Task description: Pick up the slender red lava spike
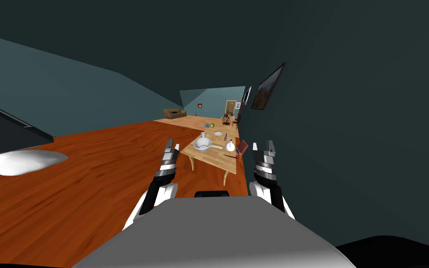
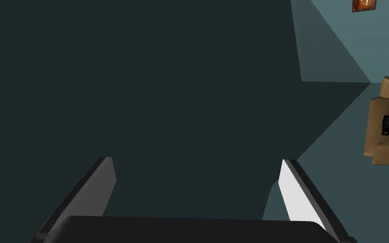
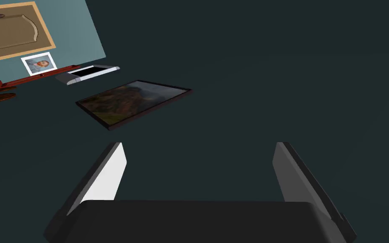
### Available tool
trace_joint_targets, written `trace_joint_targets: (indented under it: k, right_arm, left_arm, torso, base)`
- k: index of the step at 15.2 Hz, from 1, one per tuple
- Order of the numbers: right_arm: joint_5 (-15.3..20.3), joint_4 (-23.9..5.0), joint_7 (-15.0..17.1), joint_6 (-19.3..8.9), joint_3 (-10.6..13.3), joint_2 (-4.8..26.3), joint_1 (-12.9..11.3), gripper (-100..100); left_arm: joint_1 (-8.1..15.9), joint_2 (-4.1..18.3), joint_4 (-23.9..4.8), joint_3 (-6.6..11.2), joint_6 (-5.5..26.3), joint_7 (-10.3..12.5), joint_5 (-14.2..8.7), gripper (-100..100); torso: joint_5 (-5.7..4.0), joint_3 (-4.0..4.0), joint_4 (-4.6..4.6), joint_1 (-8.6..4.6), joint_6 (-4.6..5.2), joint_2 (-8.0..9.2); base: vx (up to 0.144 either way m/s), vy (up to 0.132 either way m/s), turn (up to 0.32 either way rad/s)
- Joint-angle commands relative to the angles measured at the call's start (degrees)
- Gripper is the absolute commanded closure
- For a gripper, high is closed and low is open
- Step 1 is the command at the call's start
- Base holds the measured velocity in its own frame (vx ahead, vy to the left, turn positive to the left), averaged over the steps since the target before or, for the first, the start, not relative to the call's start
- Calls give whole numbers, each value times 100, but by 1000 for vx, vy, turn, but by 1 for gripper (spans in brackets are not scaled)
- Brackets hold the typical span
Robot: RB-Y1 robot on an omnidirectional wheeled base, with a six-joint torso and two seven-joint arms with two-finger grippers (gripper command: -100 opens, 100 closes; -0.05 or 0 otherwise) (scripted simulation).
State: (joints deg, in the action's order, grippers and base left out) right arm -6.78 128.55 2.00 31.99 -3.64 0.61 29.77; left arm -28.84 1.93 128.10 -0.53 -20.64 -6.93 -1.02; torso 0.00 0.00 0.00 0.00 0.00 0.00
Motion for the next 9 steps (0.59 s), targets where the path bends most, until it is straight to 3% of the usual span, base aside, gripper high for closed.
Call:
trace_joint_targets:
  k: [1,4,9]
  right_arm:
    - [60,-64,-3,13,5,179,21,-100]
    - [202,-220,-12,43,14,451,70,-100]
    - [699,-782,-45,140,32,1055,249,-100]
  left_arm:
    - [0,0,0,0,0,0,0,0]
    - [1,0,0,-1,0,0,0,0]
    - [0,0,0,-1,0,0,0,0]
  torso:
    - [0,0,0,0,0,0]
    - [1,-2,-1,5,-3,-4]
    - [3,-9,-4,13,-2,-15]
  base:
    - [4,9,64]
    - [13,20,141]
    - [32,35,204]
